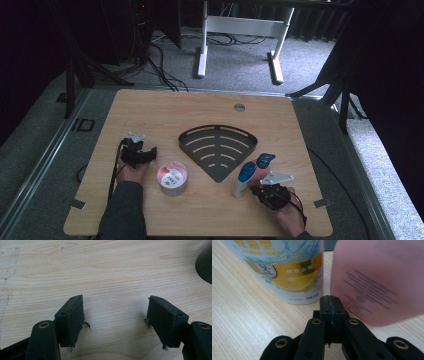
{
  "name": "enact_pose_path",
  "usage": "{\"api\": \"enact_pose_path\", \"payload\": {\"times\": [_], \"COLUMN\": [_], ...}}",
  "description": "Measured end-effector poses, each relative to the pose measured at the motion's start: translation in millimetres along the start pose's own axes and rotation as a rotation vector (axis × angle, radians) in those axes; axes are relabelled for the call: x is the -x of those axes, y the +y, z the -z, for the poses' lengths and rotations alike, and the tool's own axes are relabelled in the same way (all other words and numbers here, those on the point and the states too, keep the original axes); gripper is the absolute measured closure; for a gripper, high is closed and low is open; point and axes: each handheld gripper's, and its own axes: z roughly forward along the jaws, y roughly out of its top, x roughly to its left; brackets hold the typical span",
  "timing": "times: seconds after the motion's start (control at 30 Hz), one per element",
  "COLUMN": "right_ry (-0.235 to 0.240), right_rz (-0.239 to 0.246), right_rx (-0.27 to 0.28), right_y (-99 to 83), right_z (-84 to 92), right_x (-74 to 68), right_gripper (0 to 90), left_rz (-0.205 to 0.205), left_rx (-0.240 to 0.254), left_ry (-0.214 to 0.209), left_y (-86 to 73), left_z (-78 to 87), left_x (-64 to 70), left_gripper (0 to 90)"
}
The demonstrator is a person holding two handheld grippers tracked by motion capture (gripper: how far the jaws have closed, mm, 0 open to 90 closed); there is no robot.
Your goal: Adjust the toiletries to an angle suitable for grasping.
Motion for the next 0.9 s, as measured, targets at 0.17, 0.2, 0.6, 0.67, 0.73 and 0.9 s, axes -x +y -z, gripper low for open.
{"api": "enact_pose_path", "payload": {"times": [0.17, 0.2, 0.6, 0.67, 0.73, 0.9], "right_ry": [0.012, 0.008, 0.023, 0.028, 0.035, 0.055], "right_rz": [0.003, 0.010, 0.028, 0.035, 0.043, 0.065], "right_rx": [-0.009, -0.008, -0.006, -0.007, -0.008, -0.014], "right_y": [2.1, 2.8, 13.8, 16.2, 17.9, 22.7], "right_z": [-5.2, -6.3, -16.9, -19.3, -21.8, -27.0], "right_x": [-3.1, -3.6, -11.1, -13.4, -15.6, -24.3], "right_gripper": [90.0, 90.0, 90.0, 90.0, 90.0, 90.0], "left_rz": [0.000, 0.000, 0.000, 0.000, 0.000, 0.000], "left_rx": [0.000, 0.000, 0.000, 0.000, 0.001, 0.000], "left_ry": [0.000, 0.000, 0.000, 0.000, 0.000, 0.000], "left_y": [0.0, 0.0, 0.0, 0.0, 0.0, 0.0], "left_z": [0.0, 0.0, 0.0, 0.0, 0.0, 0.0], "left_x": [0.0, 0.0, 0.0, 0.0, 0.0, 0.0], "left_gripper": [30.3, 30.3, 30.3, 30.3, 30.3, 30.3]}}
